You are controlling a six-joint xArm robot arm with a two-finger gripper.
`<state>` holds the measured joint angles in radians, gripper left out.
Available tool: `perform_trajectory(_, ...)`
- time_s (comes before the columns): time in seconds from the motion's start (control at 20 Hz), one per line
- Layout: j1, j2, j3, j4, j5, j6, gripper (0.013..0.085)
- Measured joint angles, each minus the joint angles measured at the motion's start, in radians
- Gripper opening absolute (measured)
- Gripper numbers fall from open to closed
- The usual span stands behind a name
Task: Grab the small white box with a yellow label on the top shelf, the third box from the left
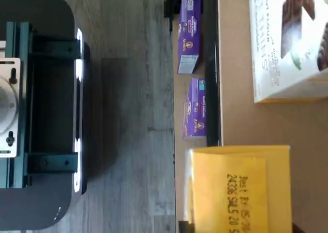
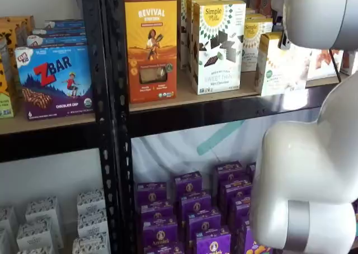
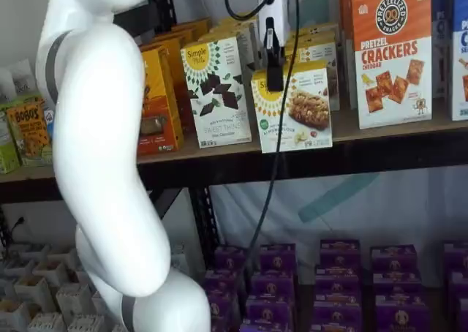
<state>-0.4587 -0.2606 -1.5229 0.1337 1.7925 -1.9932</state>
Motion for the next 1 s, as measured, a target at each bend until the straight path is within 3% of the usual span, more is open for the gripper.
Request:
perform_trajectory(0.4,-0.006,-0.073,0.042,-0.001,0.052,-0.002,0.037)
perform_trajectory(1.0,0.023,-0.205,0.164,-0.023,0.098,0.021,0.037)
